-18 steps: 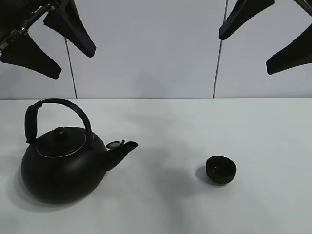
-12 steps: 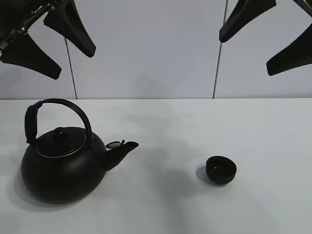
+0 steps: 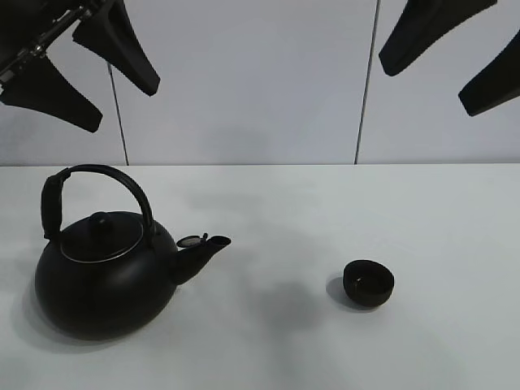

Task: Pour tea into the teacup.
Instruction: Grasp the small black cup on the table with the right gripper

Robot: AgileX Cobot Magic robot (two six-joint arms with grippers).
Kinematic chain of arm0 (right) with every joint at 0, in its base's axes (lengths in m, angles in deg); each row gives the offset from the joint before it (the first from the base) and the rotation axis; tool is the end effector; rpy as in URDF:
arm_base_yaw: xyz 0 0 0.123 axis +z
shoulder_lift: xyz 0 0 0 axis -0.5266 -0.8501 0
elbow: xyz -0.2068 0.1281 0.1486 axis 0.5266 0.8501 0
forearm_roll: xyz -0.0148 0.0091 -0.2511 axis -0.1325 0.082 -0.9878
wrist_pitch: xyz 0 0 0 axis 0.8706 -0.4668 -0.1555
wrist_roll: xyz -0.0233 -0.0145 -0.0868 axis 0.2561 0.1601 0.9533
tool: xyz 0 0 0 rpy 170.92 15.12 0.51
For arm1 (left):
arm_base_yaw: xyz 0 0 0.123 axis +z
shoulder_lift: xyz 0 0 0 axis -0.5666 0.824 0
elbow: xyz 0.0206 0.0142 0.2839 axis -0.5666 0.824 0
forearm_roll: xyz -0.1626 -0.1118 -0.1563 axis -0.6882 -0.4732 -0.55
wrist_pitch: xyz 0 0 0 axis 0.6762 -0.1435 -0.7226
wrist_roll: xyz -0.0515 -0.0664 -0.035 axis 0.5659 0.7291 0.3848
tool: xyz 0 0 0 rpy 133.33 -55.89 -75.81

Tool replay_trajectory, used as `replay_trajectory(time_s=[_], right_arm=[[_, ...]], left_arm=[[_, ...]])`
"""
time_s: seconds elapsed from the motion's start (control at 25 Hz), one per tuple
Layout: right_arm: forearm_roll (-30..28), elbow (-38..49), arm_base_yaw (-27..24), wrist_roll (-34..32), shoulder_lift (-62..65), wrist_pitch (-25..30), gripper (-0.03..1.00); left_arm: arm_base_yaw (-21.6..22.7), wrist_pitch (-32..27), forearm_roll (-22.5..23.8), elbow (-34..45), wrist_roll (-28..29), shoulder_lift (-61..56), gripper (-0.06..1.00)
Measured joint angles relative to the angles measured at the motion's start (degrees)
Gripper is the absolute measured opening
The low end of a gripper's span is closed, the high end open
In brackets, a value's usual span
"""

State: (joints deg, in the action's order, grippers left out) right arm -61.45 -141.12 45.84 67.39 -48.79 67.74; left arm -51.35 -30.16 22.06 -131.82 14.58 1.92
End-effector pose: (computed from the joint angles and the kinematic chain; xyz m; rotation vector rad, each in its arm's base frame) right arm 0.2363 0.0904 0.3257 -0.2277 2.5594 0.5942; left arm 0.2964 -0.1338 0.2856 0.1927 2.6394 -0.8302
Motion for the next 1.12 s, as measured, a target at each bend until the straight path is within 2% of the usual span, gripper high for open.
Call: replay_trajectory(time_s=[0.32,0.56,0.72,0.88,1.12], right_arm=[[-2.42,-0.3,0.43,0.79,-2.47,3.31,0.56],[-8.36,-0.99,7.59,-1.15,-10.62,0.03,0.56],[-13.54,-4.23,9.84,-4.0,-17.79,-0.88,0.56],[-17.12,-8.59,10.0,-4.79,-24.12,-0.82,0.56],[-17.79,-11.54,10.0,-4.05,-31.23,-0.91,0.58]], left_arm=[[0.0,0.0,0.0,0.0,0.0,0.0,0.5],[0.0,0.0,0.0,0.0,0.0,0.0,0.5],[0.0,0.0,0.0,0.0,0.0,0.0,0.5],[0.0,0.0,0.0,0.0,0.0,0.0,0.5],[0.0,0.0,0.0,0.0,0.0,0.0,0.5]])
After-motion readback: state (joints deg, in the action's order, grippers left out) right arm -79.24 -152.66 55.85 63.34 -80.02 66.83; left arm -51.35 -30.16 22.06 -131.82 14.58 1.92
